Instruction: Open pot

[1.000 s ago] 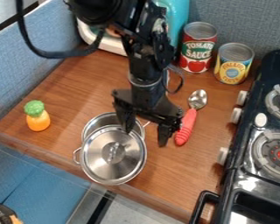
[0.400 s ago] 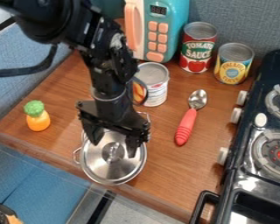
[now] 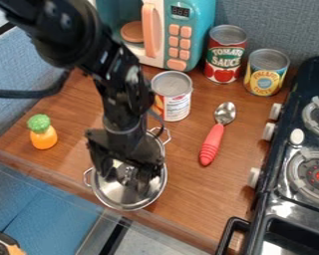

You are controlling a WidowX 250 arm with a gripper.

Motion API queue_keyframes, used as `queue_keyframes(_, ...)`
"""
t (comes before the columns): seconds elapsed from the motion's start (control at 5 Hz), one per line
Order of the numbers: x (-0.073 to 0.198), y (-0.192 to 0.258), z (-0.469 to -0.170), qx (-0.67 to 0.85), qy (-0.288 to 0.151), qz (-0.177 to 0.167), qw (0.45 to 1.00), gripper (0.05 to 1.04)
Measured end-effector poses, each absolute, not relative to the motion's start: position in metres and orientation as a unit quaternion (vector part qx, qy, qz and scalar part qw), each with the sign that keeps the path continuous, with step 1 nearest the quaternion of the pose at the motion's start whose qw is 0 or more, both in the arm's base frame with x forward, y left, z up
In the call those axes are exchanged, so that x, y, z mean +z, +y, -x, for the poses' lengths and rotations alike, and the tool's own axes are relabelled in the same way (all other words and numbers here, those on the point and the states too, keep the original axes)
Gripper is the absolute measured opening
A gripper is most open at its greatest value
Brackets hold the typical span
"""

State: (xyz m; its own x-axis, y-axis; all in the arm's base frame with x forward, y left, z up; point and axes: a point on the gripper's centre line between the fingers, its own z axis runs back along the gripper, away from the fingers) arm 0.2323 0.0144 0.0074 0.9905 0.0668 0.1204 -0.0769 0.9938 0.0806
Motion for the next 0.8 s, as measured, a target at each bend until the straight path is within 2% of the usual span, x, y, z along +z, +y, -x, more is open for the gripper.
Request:
queue_keyframes(0.2,0.0062,0.0181,-0.2366,0.04,-0.068,-0.054,0.995,0.921)
queue_keyframes(0.8,0.0067,0.0204,-0.2338,0.038,-0.07,-0.061,0.995,0.188)
